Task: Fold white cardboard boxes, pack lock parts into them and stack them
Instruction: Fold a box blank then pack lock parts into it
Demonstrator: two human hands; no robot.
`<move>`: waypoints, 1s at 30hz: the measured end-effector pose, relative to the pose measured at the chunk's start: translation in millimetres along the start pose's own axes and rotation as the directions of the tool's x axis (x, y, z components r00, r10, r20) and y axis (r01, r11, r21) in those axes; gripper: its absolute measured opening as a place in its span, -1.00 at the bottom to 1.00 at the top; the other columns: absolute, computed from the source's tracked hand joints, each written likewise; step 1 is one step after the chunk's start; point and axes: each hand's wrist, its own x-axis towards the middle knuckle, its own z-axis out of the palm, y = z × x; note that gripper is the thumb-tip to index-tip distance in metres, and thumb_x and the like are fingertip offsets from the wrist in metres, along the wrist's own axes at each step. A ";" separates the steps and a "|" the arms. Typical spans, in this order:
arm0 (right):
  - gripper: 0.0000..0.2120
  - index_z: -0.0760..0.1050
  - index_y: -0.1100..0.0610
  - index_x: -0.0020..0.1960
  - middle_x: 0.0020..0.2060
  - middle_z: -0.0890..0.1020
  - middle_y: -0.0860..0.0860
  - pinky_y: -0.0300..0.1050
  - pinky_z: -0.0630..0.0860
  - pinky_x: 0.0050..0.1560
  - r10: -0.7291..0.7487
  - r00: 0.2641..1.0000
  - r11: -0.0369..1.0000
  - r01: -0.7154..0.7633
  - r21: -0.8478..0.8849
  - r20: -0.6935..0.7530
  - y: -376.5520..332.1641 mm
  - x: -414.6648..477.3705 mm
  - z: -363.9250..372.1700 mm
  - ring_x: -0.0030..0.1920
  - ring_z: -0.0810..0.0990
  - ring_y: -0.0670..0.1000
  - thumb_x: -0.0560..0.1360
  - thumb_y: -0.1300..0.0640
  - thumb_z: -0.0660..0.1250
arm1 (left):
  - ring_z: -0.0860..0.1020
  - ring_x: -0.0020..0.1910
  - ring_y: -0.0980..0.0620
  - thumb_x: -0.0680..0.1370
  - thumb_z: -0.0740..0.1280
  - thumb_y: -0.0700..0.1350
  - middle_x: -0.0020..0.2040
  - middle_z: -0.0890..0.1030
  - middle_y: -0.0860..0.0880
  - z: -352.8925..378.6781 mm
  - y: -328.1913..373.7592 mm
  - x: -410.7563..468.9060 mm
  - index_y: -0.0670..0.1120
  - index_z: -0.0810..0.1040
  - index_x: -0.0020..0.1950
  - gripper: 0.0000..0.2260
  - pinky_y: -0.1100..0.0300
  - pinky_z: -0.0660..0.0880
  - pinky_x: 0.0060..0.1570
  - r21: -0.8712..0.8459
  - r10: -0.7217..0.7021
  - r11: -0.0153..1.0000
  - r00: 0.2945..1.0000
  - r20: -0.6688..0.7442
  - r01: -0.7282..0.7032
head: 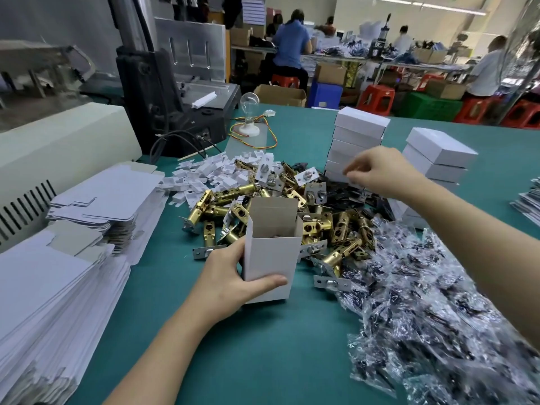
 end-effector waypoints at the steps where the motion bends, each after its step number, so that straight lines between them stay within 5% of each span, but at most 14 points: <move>1: -0.83 0.72 0.09 0.11 -0.02 0.75 0.03 0.03 0.63 0.11 0.011 0.999 0.998 -0.009 -0.066 0.042 8.5 3.8 8.0 -0.03 0.68 0.04 0.60 0.13 0.38 | 0.62 0.10 0.31 0.24 0.56 0.40 0.08 0.66 0.38 -0.2 0.2 0.0 0.34 0.57 0.16 -0.47 0.43 0.54 -0.10 0.003 -0.002 1.000 1.000 0.001 0.002; 12: -0.66 0.60 -0.04 0.29 0.18 0.68 0.00 0.03 0.60 0.09 -0.067 0.987 0.931 0.114 -0.347 0.145 27.6 40.4 56.0 0.18 0.64 0.13 0.54 0.00 0.49 | 0.63 0.11 0.29 0.28 0.56 0.37 0.08 0.67 0.37 -0.7 -1.7 1.1 0.44 0.56 0.13 -0.55 0.42 0.55 -0.07 0.028 0.019 0.999 1.000 0.014 -0.020; 22: -0.78 0.64 0.06 0.16 0.07 0.68 0.05 0.01 0.61 -0.01 -0.104 0.982 0.841 0.171 -0.513 0.158 31.4 53.9 66.8 0.10 0.64 0.15 0.55 0.02 0.46 | 0.63 0.10 0.30 0.28 0.55 0.39 0.08 0.66 0.39 -0.6 -6.4 4.0 0.51 0.51 0.15 -0.53 0.39 0.57 -0.05 0.047 0.041 0.998 0.999 0.012 -0.042; 26: -0.77 0.62 0.08 0.15 0.10 0.66 0.06 -0.04 0.53 -0.03 -0.045 0.993 0.907 0.087 -0.413 0.110 41.1 51.3 50.1 0.13 0.61 0.16 0.52 0.06 0.50 | 0.62 0.10 0.31 0.28 0.55 0.38 0.08 0.66 0.40 -0.8 -6.1 4.2 0.47 0.54 0.12 -0.56 0.44 0.54 -0.06 0.039 0.042 0.998 0.999 0.011 -0.043; 30: -0.85 0.64 0.09 0.07 -0.06 0.69 -0.01 -0.07 0.54 0.02 -0.020 1.000 0.999 0.019 0.042 0.013 30.9 33.9 26.6 -0.05 0.63 0.06 0.58 0.03 0.44 | 0.63 0.11 0.30 0.27 0.55 0.39 0.08 0.66 0.38 -0.3 -7.1 3.7 0.38 0.57 0.15 -0.52 0.44 0.54 -0.05 0.037 0.037 0.999 0.999 0.016 -0.037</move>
